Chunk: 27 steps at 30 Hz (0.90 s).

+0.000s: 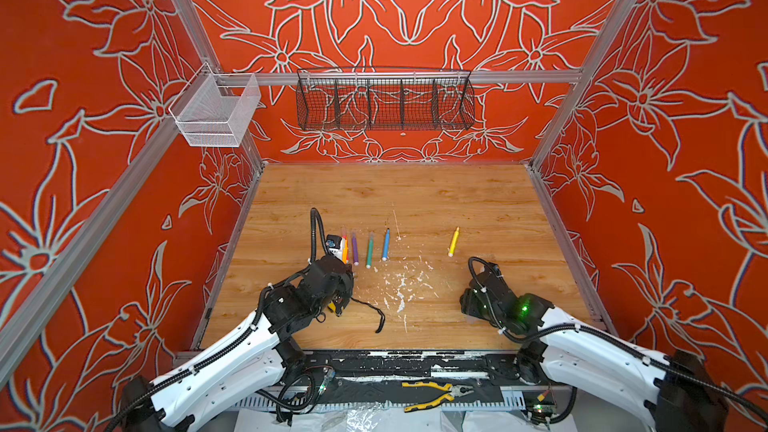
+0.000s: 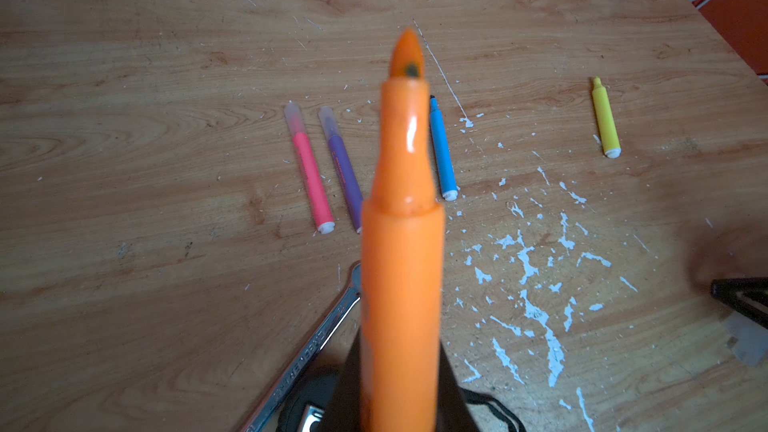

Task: Insert the pens into the pen caps
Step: 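Close the right gripper on a translucent cap, then lift the cap and bring it over the orange highlighter tip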

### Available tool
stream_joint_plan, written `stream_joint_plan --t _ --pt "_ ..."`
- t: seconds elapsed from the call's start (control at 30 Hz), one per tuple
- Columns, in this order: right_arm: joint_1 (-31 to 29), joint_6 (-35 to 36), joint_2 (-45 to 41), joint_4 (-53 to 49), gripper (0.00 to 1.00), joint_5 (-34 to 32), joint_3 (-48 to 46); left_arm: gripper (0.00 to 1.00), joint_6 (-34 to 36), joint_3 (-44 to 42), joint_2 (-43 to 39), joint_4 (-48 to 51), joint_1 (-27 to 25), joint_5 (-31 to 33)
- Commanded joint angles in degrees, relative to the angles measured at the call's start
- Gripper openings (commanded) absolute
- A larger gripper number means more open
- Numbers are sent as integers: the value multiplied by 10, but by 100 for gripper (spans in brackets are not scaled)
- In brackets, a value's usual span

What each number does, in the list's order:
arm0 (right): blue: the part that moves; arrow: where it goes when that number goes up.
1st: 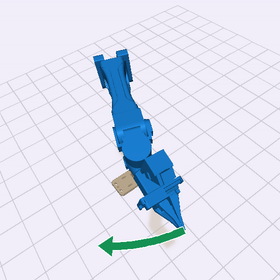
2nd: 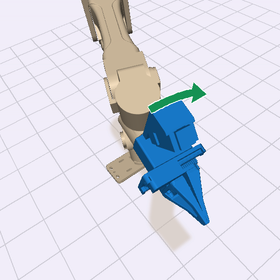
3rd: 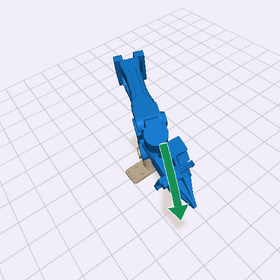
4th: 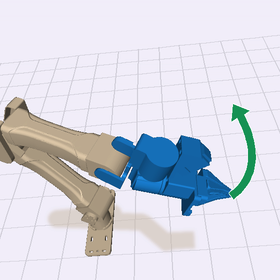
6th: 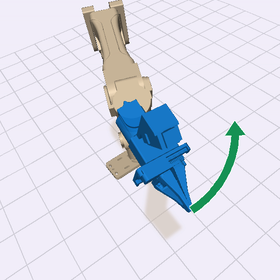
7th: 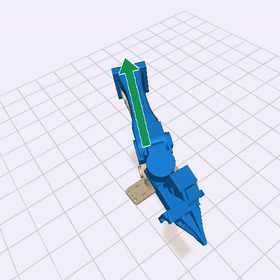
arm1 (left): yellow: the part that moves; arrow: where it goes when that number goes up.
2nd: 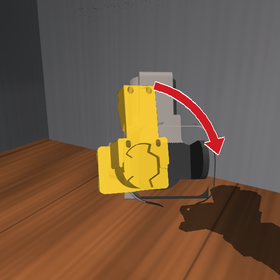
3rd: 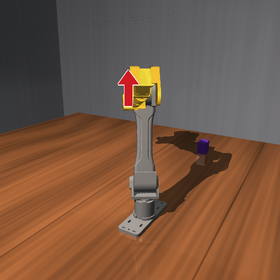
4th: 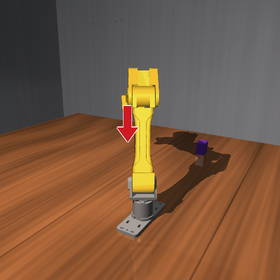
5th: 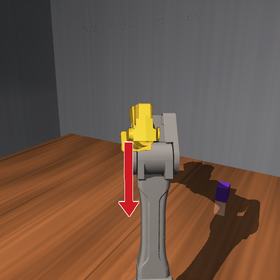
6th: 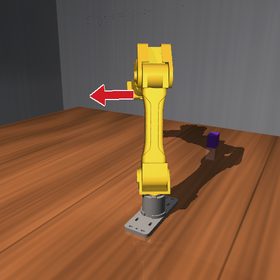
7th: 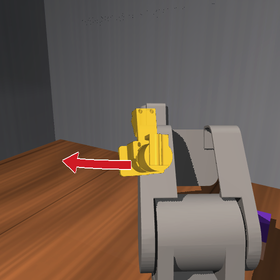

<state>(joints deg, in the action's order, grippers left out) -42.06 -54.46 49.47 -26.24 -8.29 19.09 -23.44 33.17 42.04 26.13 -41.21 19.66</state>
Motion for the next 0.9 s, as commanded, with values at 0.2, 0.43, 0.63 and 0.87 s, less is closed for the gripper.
stream_joint_plan --t 0.2,0.43,0.63,0.87 --pt "3 18 32 12 63 23 11 0 -8 -5 1 2 1 5" --pt "1 29 60 32 56 35 19 0 -8 -4 -1 2 1 5" --pt "-18 38 97 21 54 17 44 0 -7 -5 1 1 1 3" --pt "-62 27 167 -44 48 -48 99 0 -7 -4 1 1 1 4"
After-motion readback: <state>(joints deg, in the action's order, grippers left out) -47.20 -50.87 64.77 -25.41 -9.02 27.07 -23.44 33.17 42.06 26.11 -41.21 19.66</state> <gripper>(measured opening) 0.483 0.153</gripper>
